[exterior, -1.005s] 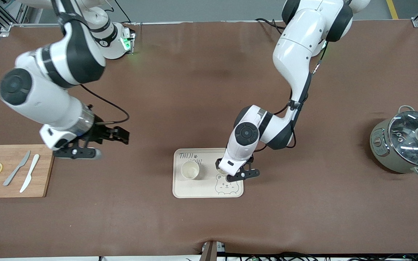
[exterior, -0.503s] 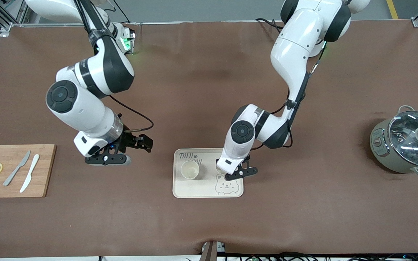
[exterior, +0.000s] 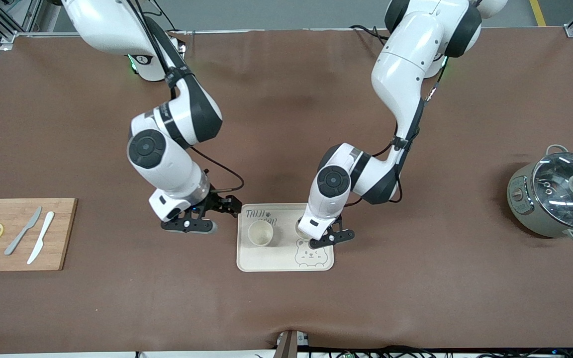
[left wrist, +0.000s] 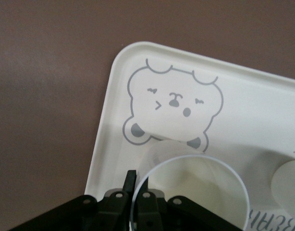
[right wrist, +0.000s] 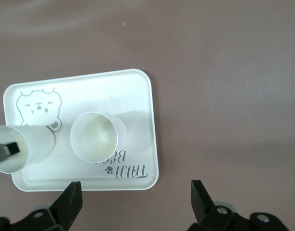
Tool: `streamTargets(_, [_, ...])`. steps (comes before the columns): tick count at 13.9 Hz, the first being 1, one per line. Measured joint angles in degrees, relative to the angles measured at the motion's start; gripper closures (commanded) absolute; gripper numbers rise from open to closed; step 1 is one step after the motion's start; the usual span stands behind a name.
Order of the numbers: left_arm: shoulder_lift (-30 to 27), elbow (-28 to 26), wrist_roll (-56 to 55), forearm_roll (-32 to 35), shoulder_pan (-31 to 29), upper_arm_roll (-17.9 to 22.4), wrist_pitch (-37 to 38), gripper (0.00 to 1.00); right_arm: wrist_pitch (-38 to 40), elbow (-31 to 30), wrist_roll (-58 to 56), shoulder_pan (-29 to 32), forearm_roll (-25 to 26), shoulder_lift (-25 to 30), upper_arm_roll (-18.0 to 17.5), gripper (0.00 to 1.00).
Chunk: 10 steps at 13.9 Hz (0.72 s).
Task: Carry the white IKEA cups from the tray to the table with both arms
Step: 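Reach the right gripper toward the other cup while the left gripper holds, then lift the cup with the left gripper while the right gripper lowers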
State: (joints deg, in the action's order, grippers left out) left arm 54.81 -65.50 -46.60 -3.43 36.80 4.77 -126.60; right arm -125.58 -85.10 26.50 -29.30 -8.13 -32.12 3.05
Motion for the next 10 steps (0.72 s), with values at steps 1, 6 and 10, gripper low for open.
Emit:
streamTargets(1, [-1.2, 0.6, 0.0, 0.0, -0.6, 0.2, 2.5, 1.0, -0.1, 0.0, 0.0, -0.4, 0.4, -0.6, 0.0, 0.0])
streamTargets(6, [-17.0, 1.3, 13.2, 0.3, -7.9, 0.7, 28.4, 1.0, -3.8, 0.4, 0.0, -1.8, 1.5, -3.5, 0.1, 0.0])
streamTargets(10, [-30.6, -9.7, 28.3, 0.4, -15.1, 0.8, 31.1, 1.0, -4.3, 2.7, 0.0, -2.4, 1.6, -5.8, 0.1, 0.0])
